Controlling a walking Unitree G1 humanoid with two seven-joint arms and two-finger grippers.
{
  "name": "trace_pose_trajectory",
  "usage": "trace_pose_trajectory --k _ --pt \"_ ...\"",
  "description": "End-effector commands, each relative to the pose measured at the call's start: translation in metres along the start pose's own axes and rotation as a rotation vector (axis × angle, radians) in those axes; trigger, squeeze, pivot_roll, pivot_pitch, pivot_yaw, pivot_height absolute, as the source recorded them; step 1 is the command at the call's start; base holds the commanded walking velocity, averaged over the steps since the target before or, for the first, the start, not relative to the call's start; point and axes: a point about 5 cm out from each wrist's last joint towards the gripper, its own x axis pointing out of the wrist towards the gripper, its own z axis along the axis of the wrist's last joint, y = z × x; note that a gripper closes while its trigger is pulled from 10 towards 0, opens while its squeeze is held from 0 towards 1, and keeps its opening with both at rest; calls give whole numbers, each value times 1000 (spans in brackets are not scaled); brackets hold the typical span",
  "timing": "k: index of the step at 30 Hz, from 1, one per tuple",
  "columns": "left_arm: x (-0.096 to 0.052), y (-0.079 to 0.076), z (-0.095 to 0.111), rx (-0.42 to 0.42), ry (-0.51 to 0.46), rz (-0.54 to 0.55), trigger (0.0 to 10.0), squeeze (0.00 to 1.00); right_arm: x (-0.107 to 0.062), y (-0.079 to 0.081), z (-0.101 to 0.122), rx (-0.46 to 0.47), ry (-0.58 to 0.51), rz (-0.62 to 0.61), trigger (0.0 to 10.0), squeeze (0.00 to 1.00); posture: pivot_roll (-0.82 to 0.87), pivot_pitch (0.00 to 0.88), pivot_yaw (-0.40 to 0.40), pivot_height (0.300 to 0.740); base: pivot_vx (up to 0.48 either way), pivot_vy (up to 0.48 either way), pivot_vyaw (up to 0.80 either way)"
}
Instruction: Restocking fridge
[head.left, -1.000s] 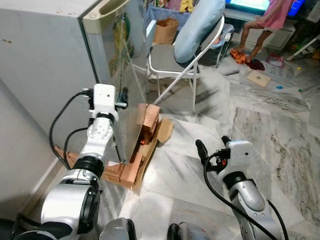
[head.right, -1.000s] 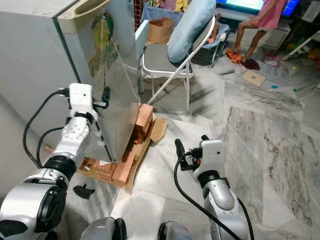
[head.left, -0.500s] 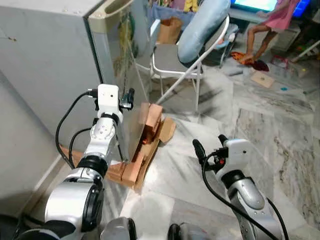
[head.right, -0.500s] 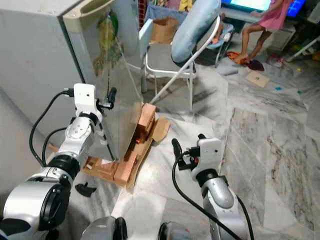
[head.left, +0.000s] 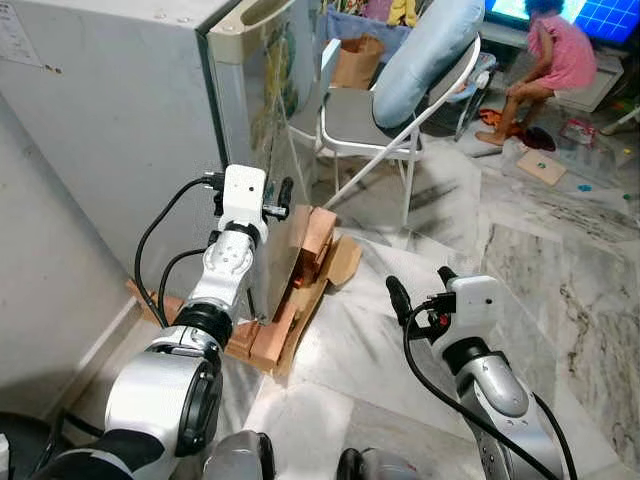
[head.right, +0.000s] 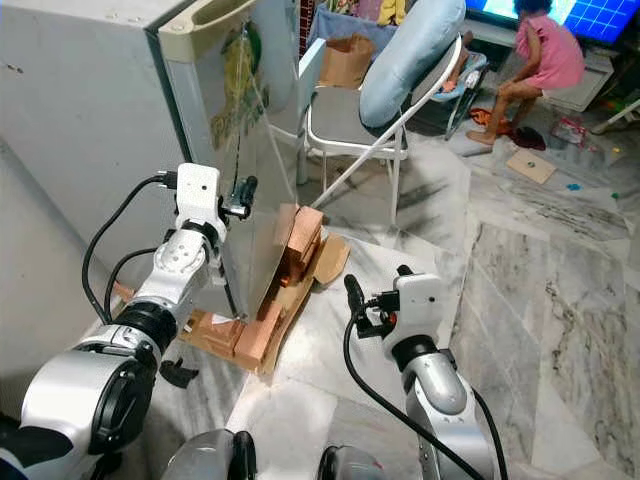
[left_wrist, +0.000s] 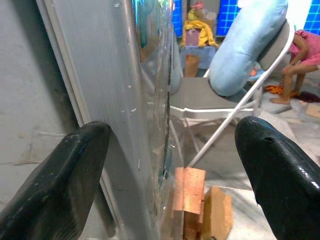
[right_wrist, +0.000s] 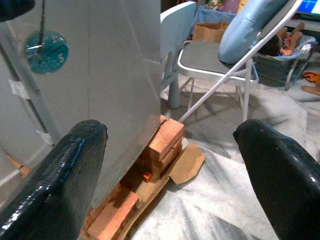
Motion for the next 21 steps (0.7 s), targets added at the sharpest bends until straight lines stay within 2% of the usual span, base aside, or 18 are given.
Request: trace_pose_trajectory --k 1,4,16,18,19,21 --pt "7 2 13 21 -26 5 10000 0 -1 -3 0 -4 2 -16 10000 0 -93 71 -39 740 0 0 0" --pt "7 11 12 36 -20 57 10000 0 -1 -2 0 -3 3 -15 10000 0 -92 69 -40 740 0 0 0" --pt "8 14 15 39 -23 140 10000 0 -1 -5 1 -11 1 -21 10000 0 -103 66 -41 740 0 0 0" --pt "8 16 14 24 -19 158 10000 0 -1 -5 1 -12 1 -22 10000 0 -107 67 -40 740 0 0 0" --pt "7 22 14 37 -21 201 10000 0 -2 -5 1 -12 2 -23 10000 0 -107 67 -40 740 0 0 0" --pt "7 24 14 20 -20 205 10000 0 -2 -5 1 -11 4 -24 10000 0 -108 69 -41 740 0 0 0"
